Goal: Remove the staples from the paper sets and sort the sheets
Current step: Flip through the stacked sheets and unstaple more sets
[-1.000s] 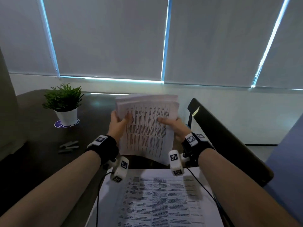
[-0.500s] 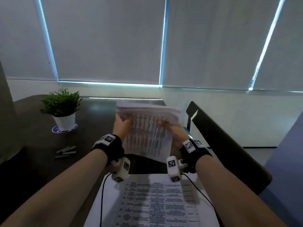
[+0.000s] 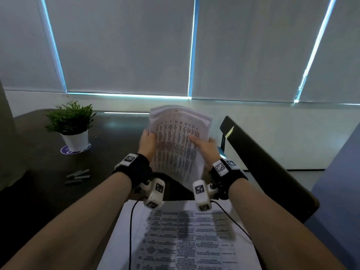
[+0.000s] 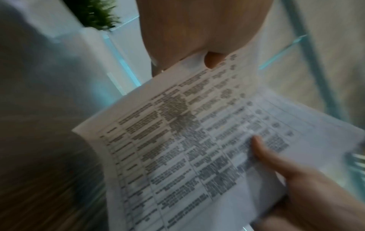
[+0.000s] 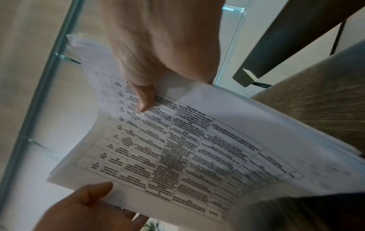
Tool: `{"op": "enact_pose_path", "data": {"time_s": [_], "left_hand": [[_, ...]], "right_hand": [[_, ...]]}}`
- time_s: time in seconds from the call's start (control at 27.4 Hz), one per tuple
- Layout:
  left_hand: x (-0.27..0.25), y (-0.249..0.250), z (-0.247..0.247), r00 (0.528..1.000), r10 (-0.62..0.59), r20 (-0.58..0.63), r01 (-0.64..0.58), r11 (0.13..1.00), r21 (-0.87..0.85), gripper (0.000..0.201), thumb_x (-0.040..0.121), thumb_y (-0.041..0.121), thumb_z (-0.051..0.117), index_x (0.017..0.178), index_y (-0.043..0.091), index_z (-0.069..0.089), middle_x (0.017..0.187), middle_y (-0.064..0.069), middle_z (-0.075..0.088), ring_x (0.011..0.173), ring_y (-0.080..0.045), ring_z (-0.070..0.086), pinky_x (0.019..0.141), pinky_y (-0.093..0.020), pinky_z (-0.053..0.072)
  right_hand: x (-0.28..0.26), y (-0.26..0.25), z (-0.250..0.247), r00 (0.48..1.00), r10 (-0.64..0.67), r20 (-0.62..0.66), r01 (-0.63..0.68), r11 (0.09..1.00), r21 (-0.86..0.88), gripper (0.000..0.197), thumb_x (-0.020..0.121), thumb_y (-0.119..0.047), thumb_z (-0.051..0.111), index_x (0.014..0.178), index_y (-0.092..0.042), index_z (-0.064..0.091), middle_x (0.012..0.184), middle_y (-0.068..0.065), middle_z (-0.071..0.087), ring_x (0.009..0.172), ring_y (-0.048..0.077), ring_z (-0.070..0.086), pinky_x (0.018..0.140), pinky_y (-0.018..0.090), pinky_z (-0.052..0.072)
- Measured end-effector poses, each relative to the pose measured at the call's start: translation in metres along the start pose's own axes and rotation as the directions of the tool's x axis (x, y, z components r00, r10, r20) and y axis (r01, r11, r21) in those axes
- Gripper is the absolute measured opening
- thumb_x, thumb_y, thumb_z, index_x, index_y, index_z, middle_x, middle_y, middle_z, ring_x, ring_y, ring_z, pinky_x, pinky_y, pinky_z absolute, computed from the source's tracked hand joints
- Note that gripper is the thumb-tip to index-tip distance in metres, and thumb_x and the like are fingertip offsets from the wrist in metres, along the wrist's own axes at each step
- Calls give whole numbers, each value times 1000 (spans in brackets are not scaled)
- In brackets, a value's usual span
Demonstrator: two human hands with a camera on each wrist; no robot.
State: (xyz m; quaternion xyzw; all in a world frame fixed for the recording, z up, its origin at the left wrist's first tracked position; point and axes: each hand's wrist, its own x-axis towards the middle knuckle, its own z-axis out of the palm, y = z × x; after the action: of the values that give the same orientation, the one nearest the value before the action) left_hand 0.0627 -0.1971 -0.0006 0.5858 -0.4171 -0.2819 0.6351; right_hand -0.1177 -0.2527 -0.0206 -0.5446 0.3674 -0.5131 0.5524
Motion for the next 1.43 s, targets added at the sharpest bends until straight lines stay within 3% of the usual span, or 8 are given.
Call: {"op": "enact_pose_path", "data": {"time_s": [0.18, 0.33, 0.58, 0.77, 0.91, 1.21, 1.28, 1.43], "left_hand": [[7, 27, -1, 995, 68, -70, -79, 983, -164, 20, 87, 0, 35, 97, 3, 52, 83, -4, 54, 75, -16, 53, 58, -22, 44], [2, -8, -8, 987, -132, 95, 141, 985, -98, 26, 74, -3, 40, 91, 5, 57, 85, -11, 59, 88, -25, 55, 75, -35, 45], [13, 11, -5, 988, 80, -131, -114, 956, -270, 28, 82, -2, 40, 97, 17, 54, 88, -4, 59, 79, -20, 59, 63, -31, 51], [-2, -21, 0, 997, -35, 62, 36, 999, -13, 19, 77, -5, 41, 69, 12, 46, 70, -6, 46, 68, -18, 42, 61, -28, 34], [11, 3, -7, 984, 179, 14, -179, 984, -25, 15, 81, 7, 48, 91, 14, 56, 88, -9, 62, 78, -19, 60, 69, -31, 50], [-1, -25, -14, 980, 1, 200, -2, 1000, 3, 20, 84, -7, 59, 84, 12, 65, 85, -5, 67, 78, -18, 64, 72, -31, 52], [0, -21, -14, 984, -2, 180, 3, 1000, -7, 17, 84, -4, 62, 84, 12, 65, 84, -3, 68, 76, -16, 64, 68, -29, 51], [-5, -20, -10, 985, 16, 172, -18, 1000, 7, 20, 83, -5, 63, 81, 14, 64, 81, 0, 67, 73, -13, 63, 65, -25, 47]], "right_hand": [[15, -17, -8, 997, -65, 30, 64, 998, 29, 42, 77, -27, 82, 111, -6, 69, 104, 12, 74, 97, 32, 71, 86, 51, 57], [7, 14, -16, 999, 39, 29, -38, 999, -37, 43, 76, -22, 84, 112, -4, 70, 105, 12, 75, 101, 31, 70, 96, 52, 53], [13, -22, -8, 993, -54, 108, 58, 998, -38, 29, 83, -17, 77, 108, -4, 69, 99, 11, 75, 94, 26, 72, 88, 41, 58], [8, 24, -22, 986, 82, 147, -79, 996, -30, 83, 47, -42, 96, 117, -9, 66, 112, 10, 73, 108, 30, 69, 97, 53, 52], [13, -11, -24, 986, 20, 166, -12, 999, -45, 71, 62, -32, 88, 123, -6, 62, 115, 11, 72, 106, 30, 69, 93, 53, 54], [3, -13, -26, 994, -109, 12, 110, 989, -98, 96, 51, -41, 93, 132, -9, 51, 120, 13, 67, 113, 32, 64, 96, 48, 52], [2, -22, -17, 850, -511, -125, 388, 769, -508, 86, 72, -36, 83, 143, -18, 39, 136, 9, 50, 128, 24, 48, 109, 41, 36], [-5, -33, 7, 439, -823, 361, 662, 25, -749, 42, 80, -13, 66, 121, -19, 59, 118, 8, 55, 111, 22, 49, 93, 41, 44]]}}
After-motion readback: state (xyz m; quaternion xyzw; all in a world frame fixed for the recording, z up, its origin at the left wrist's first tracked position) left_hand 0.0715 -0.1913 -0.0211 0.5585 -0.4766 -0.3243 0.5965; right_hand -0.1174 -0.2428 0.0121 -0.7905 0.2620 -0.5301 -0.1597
